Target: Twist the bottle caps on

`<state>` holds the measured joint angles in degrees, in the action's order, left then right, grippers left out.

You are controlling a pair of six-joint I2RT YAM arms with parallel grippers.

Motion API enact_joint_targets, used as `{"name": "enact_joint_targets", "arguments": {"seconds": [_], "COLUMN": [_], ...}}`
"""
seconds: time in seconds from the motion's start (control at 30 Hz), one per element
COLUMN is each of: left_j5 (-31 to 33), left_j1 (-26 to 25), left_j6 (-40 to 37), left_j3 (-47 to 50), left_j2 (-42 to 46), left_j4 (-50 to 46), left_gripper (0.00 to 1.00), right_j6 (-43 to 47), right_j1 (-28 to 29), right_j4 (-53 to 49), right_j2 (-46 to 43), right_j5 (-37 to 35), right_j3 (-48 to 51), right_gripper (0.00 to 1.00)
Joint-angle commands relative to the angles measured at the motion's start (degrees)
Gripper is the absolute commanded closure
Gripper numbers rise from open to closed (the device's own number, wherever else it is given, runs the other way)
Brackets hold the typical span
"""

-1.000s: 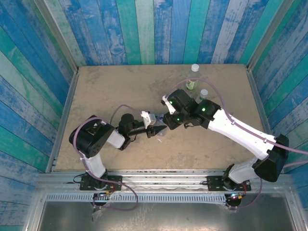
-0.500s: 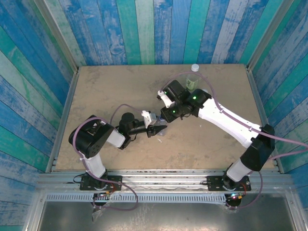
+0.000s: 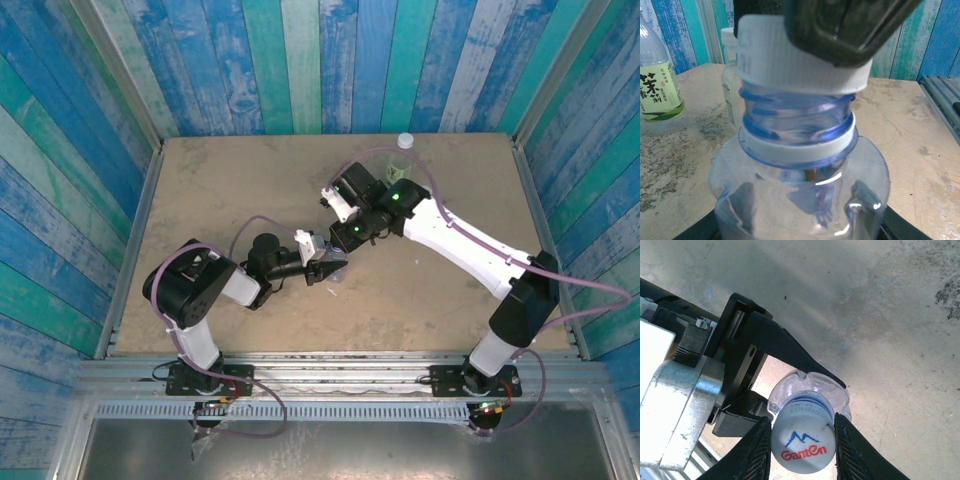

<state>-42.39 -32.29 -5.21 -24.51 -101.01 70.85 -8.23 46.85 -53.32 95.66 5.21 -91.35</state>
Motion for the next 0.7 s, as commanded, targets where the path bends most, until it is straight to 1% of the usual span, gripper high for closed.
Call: {"name": "enact_joint_targets", "arguments": {"seconds": [0.0,0.67], "left_j5": [-0.8,-1.0], "left_j1": [0.1,0.0], "left_j6": [-0.3,-0.1], "left_j3": [0.1,-0.5], "left_j2": [0.4,0.5], "left_j4": [-4.8,-5.7], "left_gripper": [0.52,0.52], "right_j6": [1.4,3.1], "right_j1": [0.2,3.3], "right_j4": [-3.7,-8.9], "right_j2": [1.7,6.6], "right_j5": [1.4,-1.3], "right_j3": [-1.8,-6.8], "right_gripper": [0.65,0.65]}}
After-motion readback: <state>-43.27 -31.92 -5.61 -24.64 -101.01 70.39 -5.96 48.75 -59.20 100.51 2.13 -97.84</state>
